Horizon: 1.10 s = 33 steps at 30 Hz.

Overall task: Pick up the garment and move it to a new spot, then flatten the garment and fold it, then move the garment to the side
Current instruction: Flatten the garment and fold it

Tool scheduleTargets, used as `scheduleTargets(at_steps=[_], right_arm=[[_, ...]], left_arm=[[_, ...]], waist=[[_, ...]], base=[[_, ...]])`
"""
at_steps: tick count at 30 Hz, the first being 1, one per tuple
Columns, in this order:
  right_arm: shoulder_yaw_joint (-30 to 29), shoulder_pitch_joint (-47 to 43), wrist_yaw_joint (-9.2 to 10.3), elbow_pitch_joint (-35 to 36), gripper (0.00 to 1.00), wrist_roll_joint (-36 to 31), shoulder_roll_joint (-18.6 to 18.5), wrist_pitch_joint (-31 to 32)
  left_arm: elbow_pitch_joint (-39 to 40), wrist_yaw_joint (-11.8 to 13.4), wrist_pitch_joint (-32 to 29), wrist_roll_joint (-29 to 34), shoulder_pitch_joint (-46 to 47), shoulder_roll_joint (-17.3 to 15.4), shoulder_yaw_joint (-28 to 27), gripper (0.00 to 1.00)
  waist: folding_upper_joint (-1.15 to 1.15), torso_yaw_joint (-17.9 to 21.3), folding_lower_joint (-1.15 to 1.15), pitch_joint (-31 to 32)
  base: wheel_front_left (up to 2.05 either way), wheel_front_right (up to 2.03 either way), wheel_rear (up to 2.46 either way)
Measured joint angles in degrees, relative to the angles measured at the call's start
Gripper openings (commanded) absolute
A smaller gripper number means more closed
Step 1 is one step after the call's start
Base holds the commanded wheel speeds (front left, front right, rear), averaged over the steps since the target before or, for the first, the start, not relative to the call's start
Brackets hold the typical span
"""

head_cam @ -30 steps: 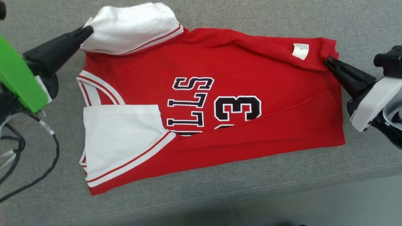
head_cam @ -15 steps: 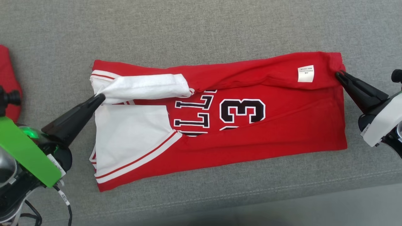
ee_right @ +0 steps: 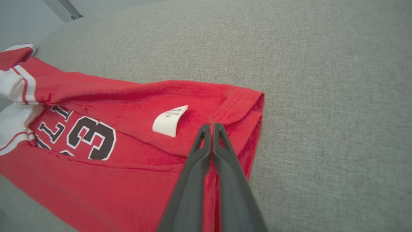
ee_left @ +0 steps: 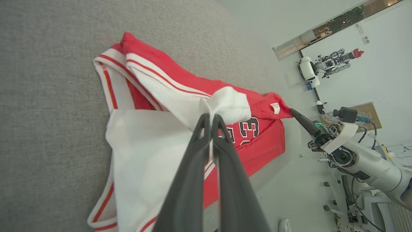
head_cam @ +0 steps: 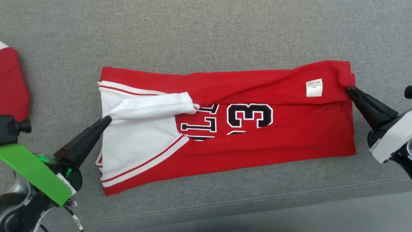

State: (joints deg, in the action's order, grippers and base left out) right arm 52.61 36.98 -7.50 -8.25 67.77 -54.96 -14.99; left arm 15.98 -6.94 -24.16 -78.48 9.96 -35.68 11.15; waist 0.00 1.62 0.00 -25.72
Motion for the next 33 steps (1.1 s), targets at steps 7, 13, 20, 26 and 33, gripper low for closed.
scheduleTargets(at_steps=[7, 13, 20, 26, 33], right_arm=[[0.1, -2.5, 0.00, -0.9, 0.00, 0.7, 1.9, 0.0], [-2.2, -4.8, 0.01, -2.9, 1.00, 1.9, 4.0, 0.0], [-16.3, -12.7, 0.00, -2.3, 1.00, 1.0, 9.1, 0.0], [-29.3, -19.3, 0.01, -3.7, 1.00, -8.6, 17.0, 0.0], [-39.2, -23.4, 0.01, -4.3, 1.00, -20.3, 25.8, 0.0]], left_arm=[[-3.4, -0.1, 1.8, -2.1, -2.6, 2.7, 0.4, 0.25], [-8.5, -0.2, 6.1, -1.2, -3.1, 5.4, 0.1, 1.00], [-10.8, -0.3, 17.2, 7.8, -4.7, 7.7, -0.8, 1.00], [-11.0, 6.5, 28.9, 21.9, -4.7, 9.1, -1.9, 1.00], [-9.0, 15.1, 36.0, 34.3, -4.6, 10.9, -0.4, 1.00]], waist=[[0.00, 0.1, 0.00, 0.0], [0.00, 0.1, 0.00, 0.9], [0.00, 0.1, 0.00, 3.7], [0.00, 0.2, 0.00, 6.6], [0.00, 0.6, 0.00, 10.5]], base=[[0.00, 0.00, 0.00], [0.00, 0.00, 0.00], [0.00, 0.00, 0.00], [0.00, 0.00, 0.00], [0.00, 0.00, 0.00]])
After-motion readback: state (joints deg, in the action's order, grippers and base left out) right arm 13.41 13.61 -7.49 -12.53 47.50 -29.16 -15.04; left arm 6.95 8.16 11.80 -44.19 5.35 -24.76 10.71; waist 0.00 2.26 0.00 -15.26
